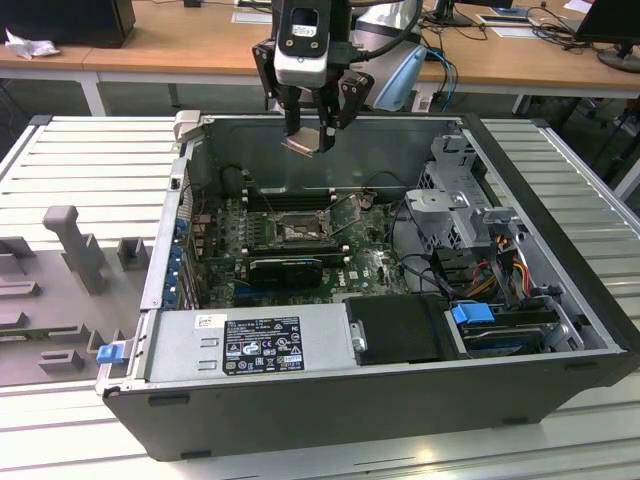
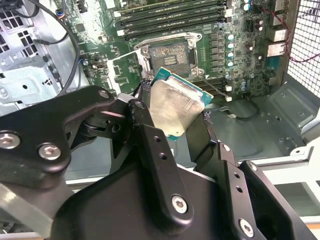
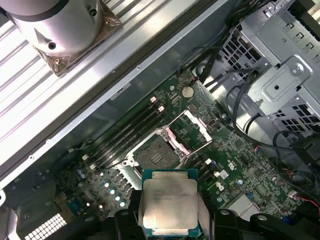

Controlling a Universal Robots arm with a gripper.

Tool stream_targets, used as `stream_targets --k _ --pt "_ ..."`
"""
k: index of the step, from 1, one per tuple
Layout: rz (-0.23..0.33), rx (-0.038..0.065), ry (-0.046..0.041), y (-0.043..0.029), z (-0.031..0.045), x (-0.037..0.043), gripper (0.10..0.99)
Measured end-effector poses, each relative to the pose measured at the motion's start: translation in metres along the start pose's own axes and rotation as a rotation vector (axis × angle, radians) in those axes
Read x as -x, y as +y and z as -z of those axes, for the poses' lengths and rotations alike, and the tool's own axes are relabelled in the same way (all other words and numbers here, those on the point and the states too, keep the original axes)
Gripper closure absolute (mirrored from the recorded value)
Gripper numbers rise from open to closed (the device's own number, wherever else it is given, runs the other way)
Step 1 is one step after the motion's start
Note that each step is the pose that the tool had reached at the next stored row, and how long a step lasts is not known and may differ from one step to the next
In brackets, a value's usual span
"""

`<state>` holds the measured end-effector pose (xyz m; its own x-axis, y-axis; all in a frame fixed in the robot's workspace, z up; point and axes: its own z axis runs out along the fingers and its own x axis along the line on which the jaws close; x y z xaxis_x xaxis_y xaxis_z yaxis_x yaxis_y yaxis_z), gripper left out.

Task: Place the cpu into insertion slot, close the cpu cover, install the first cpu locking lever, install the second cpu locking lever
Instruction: 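Place the cpu into insertion slot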

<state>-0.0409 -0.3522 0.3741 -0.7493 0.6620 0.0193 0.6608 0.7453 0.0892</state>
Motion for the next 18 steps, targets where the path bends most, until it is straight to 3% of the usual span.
stream_targets --k 18 --pt "-0.098 0.002 -0.0088 0.0000 -0.0003 0.0000 0.561"
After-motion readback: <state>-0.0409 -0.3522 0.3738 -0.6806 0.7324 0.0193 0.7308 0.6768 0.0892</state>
